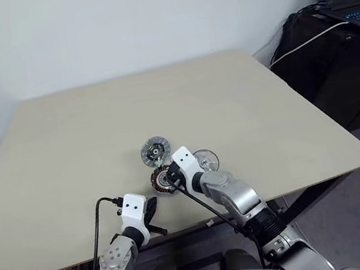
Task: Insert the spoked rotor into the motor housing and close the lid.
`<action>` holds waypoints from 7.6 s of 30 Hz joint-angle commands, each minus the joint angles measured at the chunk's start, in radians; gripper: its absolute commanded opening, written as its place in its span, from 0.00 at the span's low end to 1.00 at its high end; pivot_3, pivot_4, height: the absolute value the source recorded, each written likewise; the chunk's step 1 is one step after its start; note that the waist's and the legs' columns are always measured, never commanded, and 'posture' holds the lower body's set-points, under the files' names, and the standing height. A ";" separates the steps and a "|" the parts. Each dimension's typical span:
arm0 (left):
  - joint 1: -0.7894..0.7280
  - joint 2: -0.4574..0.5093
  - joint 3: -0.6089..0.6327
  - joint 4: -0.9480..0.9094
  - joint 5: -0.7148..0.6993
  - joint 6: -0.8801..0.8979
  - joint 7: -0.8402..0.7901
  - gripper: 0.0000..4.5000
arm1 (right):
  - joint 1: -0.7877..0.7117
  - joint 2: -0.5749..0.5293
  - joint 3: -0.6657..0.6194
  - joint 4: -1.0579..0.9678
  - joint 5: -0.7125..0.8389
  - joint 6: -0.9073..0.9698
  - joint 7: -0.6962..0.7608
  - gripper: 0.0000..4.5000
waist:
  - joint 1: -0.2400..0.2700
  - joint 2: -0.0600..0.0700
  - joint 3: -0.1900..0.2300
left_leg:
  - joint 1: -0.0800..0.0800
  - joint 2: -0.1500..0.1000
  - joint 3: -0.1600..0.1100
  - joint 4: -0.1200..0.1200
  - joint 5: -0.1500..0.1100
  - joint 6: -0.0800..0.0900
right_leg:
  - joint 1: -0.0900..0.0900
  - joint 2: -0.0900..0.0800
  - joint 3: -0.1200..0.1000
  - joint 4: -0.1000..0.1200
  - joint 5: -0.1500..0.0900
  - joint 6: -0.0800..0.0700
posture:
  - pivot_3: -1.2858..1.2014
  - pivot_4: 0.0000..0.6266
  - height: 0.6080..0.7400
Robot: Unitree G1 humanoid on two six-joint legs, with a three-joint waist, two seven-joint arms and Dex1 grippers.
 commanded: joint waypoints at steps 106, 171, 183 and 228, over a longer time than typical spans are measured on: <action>0.033 0.027 -0.002 -0.040 -0.057 -0.006 -0.039 0.00 | 0.277 -0.146 -0.439 -0.384 0.220 -0.051 -0.064 0.91 | 0.001 0.004 0.001 | 0.000 0.001 0.000 -0.001 0.000 0.000 | 0.001 -0.001 0.000 -0.001 -0.004 0.006 | 0.52 0.00 1.00; 0.046 0.033 -0.001 -0.069 -0.073 0.006 -0.014 0.00 | 0.180 0.060 -0.599 -0.154 0.566 0.207 -0.162 0.14 | 0.000 0.009 0.004 | 0.000 0.000 0.000 -0.001 0.000 0.001 | 0.000 -0.001 0.000 -0.001 -0.004 0.005 | 0.52 0.00 1.00; 0.055 0.034 0.010 -0.061 -0.077 -0.012 -0.013 0.00 | 0.211 0.125 -0.673 -0.261 0.778 0.271 -0.154 0.09 | 0.000 0.010 0.005 | -0.001 0.000 0.000 -0.001 0.000 0.001 | 0.000 -0.001 0.000 -0.002 -0.004 0.005 | 0.52 0.00 1.00; 0.087 0.031 0.027 -0.018 -0.086 -0.062 -0.021 0.00 | 0.115 0.114 -0.480 -0.008 0.836 0.385 -0.054 0.09 | -0.002 0.012 0.006 | -0.002 0.001 0.000 -0.002 0.000 0.001 | -0.001 -0.001 0.000 -0.002 -0.004 0.005 | 0.52 0.00 1.00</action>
